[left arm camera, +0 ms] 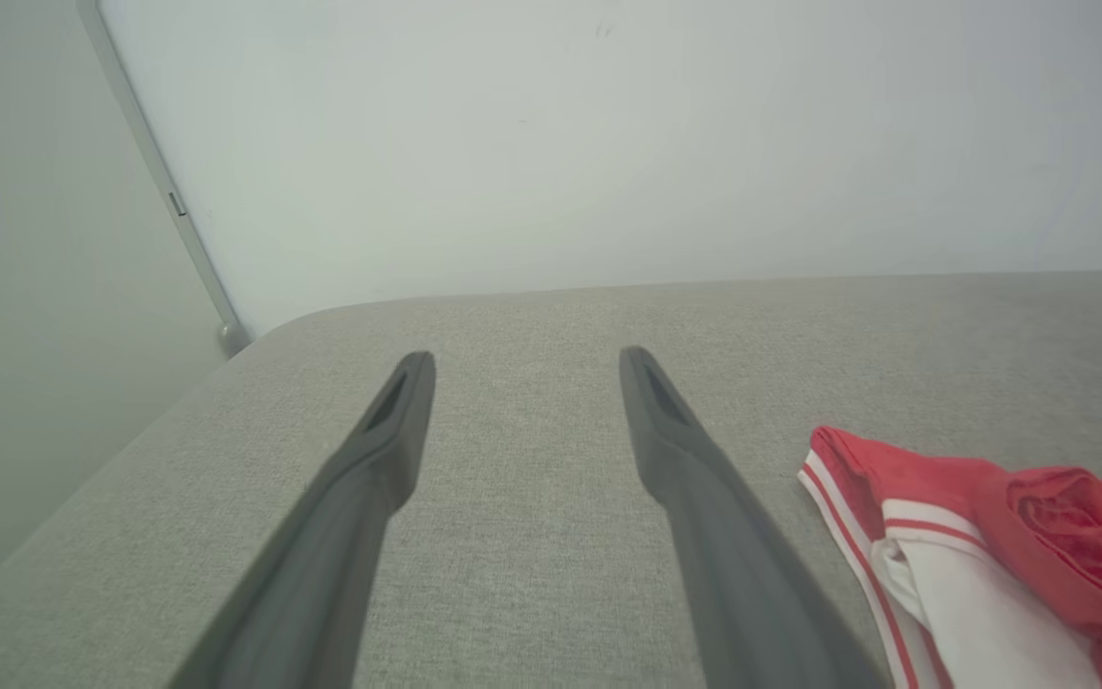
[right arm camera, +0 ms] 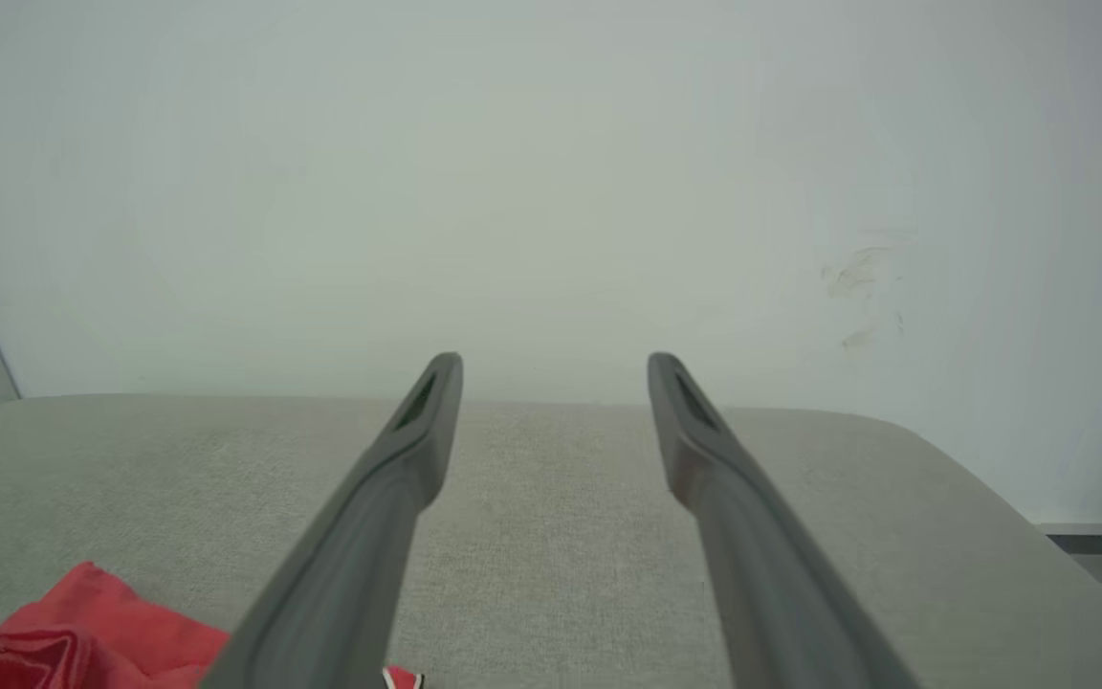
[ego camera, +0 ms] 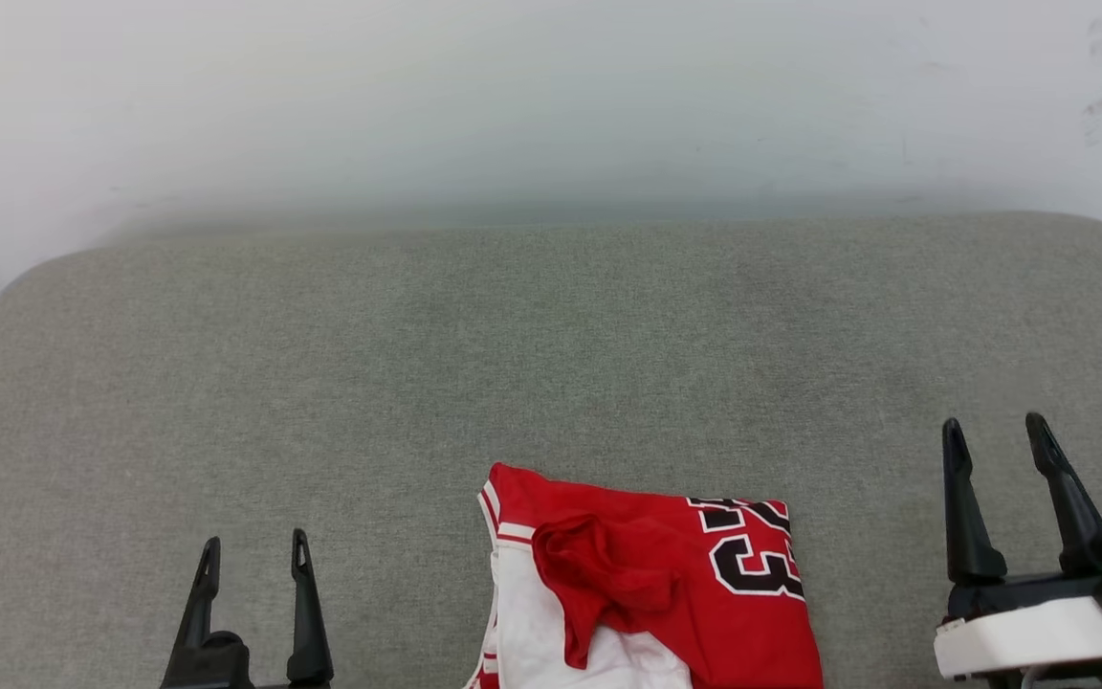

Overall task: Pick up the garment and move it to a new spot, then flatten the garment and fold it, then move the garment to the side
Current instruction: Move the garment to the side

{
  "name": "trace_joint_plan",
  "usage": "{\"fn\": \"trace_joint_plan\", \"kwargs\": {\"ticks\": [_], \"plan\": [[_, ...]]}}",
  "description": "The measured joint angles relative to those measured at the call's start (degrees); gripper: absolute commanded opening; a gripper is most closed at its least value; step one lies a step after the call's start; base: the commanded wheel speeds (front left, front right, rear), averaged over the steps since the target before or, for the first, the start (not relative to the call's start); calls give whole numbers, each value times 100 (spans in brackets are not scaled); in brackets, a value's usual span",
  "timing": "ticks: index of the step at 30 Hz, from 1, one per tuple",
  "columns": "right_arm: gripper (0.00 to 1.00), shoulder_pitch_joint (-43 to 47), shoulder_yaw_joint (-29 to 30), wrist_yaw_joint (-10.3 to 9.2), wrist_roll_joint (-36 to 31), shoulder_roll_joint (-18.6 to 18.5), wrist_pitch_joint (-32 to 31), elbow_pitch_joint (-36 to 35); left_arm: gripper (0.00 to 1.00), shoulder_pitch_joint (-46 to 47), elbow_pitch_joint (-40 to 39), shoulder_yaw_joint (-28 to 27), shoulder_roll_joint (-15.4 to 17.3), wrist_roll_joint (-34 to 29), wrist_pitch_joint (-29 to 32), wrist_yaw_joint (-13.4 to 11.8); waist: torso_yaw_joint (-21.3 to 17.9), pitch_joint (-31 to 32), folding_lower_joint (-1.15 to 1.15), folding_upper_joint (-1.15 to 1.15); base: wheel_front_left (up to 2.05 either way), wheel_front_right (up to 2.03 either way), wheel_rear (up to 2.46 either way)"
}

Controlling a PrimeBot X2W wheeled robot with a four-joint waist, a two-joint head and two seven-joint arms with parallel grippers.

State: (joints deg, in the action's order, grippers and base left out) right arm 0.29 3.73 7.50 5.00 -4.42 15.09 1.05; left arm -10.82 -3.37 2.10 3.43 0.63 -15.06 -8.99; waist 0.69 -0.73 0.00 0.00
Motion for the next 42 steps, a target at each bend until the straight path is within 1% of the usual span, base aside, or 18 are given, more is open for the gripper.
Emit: {"fn": "trace_joint_plan", "kwargs": {"ticks": [8, 14, 18, 21, 26, 30, 33, 35, 39, 42], "plan": [[100, 583, 122, 0, 56, 126, 0, -287, 100, -77, 20, -12, 8, -5, 0, 47, -40, 35, 0, 0, 0, 0, 0], [100, 769, 68, 0, 260, 141, -1, -286, 100, -88, 78, -14, 11, -5, 0, 102, -11, 53, 0, 0, 0, 0, 0], [100, 778, 52, 0, 259, 142, -1, -280, 100, -90, 96, -16, 11, -5, 0, 126, 13, 52, 0, 0, 0, 0, 0], [100, 569, 67, 0, 190, 143, -1, -353, 100, -90, 98, -27, 9, -1, 0, 126, 25, 37, 0, 0, 0, 0, 0], [100, -147, 8, 0, -90, 104, -1, -459, 100, -85, 115, -31, 4, 10, 0, 130, 30, 2, 0, 0, 0, 0, 0], [100, -801, -292, 0, -198, -378, -77, -243, 100, -56, 130, -32, 1, 10, 0, 145, 38, -42, 0, 0, 0, 0, 0], [100, -1304, -641, 0, -40, -791, -648, -69, 100, -31, 135, -40, -2, 11, 0, 153, 46, -82, 0, 0, 0, 0, 0], [100, -1612, -946, 0, 247, -1091, -1302, 19, 100, -9, 142, -46, -3, 11, 0, 162, 47, -114, 0, 0, 0, 0, 0], [100, -1968, -1578, 0, 1401, -1618, -2926, 98, 100, 47, 144, -51, -11, 13, -1, 178, 50, -178, 0, 0, 0, 0, 0], [100, -2069, -1863, 0, 2361, -2023, -4038, 140, 100, 71, 146, -45, -15, 15, -1, 177, 55, -241, 0, 0, 0, 0, 0]]}}
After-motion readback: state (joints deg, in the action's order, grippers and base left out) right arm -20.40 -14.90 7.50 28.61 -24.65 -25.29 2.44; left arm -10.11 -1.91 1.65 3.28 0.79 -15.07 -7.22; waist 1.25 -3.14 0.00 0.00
